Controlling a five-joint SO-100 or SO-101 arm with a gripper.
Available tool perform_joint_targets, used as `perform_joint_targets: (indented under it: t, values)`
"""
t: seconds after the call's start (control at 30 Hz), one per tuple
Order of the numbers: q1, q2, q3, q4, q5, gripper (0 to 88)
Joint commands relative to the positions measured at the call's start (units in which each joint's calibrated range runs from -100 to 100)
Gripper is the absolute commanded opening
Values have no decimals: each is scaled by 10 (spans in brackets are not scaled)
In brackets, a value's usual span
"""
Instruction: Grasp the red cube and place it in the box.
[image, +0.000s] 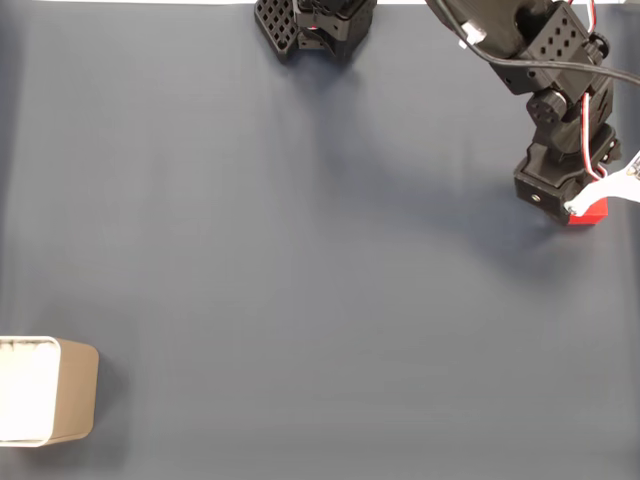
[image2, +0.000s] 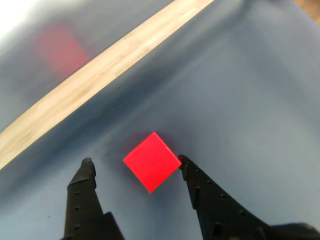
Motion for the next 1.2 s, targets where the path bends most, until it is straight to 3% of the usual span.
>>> perform_joint_targets:
  t: [0.0, 0.37, 1.17]
  values:
    - [-9, -46, 2, 7, 1, 382]
    - [-26, -68, 13, 31, 9, 380]
    - [-11, -22, -42, -21, 22, 385]
